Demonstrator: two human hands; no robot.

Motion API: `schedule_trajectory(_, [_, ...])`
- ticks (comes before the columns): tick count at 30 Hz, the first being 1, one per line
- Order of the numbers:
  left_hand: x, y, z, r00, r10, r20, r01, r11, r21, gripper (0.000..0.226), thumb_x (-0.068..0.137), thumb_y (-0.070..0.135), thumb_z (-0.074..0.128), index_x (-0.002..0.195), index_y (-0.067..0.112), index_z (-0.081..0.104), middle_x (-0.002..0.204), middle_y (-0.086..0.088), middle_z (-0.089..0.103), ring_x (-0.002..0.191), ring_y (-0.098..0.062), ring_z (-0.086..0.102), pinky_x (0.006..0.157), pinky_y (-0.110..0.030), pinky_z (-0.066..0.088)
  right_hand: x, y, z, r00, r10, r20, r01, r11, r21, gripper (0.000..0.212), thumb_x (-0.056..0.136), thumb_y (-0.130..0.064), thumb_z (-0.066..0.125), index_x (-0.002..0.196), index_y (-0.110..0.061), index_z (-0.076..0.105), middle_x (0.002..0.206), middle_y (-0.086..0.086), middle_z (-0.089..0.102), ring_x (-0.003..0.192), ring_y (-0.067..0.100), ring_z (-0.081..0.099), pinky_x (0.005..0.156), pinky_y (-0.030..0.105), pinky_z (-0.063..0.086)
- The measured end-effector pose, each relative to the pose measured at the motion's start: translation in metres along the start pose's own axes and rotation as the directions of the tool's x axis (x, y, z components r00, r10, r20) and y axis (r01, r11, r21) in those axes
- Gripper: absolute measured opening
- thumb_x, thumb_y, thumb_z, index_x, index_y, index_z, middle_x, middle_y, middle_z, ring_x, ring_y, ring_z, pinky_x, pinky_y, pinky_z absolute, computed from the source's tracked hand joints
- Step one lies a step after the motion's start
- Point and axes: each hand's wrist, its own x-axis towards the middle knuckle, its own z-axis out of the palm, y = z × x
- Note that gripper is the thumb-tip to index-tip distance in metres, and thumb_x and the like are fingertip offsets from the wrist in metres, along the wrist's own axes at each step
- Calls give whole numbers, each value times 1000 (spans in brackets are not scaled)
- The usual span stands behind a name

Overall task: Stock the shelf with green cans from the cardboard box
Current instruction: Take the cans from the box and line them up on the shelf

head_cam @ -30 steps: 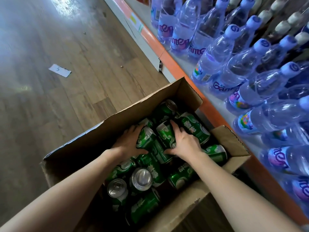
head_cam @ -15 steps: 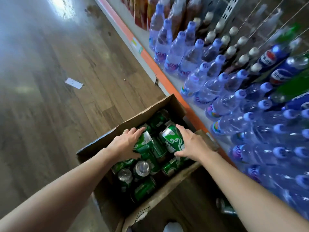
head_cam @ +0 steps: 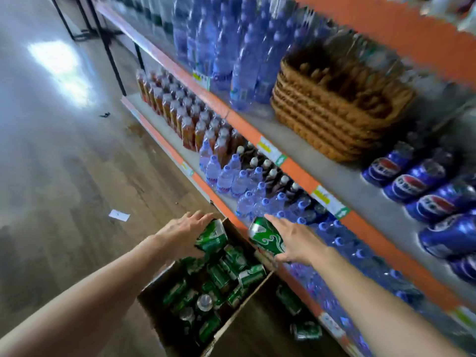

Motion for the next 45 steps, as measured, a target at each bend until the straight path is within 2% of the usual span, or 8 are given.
schedule_trajectory(7, [-41,45,-145,987,133,-88,-119,981,151,97,75,36,70,149,24,9,136,-2,37,126,-24,39,95,-39,43,-93,12,-118,988,68,-139,-74,997,-36,102,75,-38,72,150,-29,4,149,6,33,127,28,46,100,36,41])
schedule_trajectory(12, [-74,89,-230,962,183,-203,-159,979,129,99,77,37,69,150,25,4,142,-1,35,128,-20,38,98,-31,35,-168,24,-190,962,148,-228,-157,987,-23,103,75,-37,72,150,-31,2,148,2,36,127,25,46,97,35,43])
schedule_trajectory(16, [-94,129,-287,926,276,-256,-228,952,202,91,77,38,69,148,30,13,142,2,40,126,-18,43,96,-30,38,-231,32,-238,927,221,-302,-235,972,-11,100,75,-30,71,150,-31,5,141,3,40,121,25,49,92,30,41])
schedule_trajectory(19, [-100,163,-321,900,341,-271,-281,930,237,89,77,37,69,147,27,16,143,5,39,126,-15,43,96,-30,39,-273,45,-262,898,274,-344,-276,960,46,101,73,-27,73,150,-30,8,149,4,35,129,23,44,99,28,37])
schedule_trajectory(23, [-92,215,-353,890,384,-247,-304,902,308,91,77,35,69,148,26,12,146,1,37,129,-20,40,99,-36,40,-323,76,-279,854,331,-401,-331,941,73,96,71,-32,74,147,-33,16,145,-1,41,125,22,48,97,31,42])
schedule_trajectory(30, [-58,325,-388,847,494,-198,-408,841,355,85,80,35,66,146,25,15,141,-5,39,128,-21,38,101,-30,32,-400,145,-290,784,462,-414,-468,879,95,96,73,-28,76,148,-30,15,144,1,42,122,24,49,96,33,42])
schedule_trajectory(35, [-28,393,-393,817,545,-190,-467,818,337,81,77,33,69,142,28,21,131,-7,45,118,-22,45,90,-30,36,-437,196,-284,730,547,-411,-540,829,145,92,77,-24,71,148,-30,14,139,5,47,117,24,52,91,32,44])
schedule_trajectory(45, [17,467,-381,785,607,-119,-537,764,356,78,79,31,69,142,29,23,136,-1,43,122,-19,41,97,-28,33,-445,260,-228,723,605,-334,-536,796,280,95,71,-21,72,147,-32,16,137,5,47,115,27,52,92,34,44])
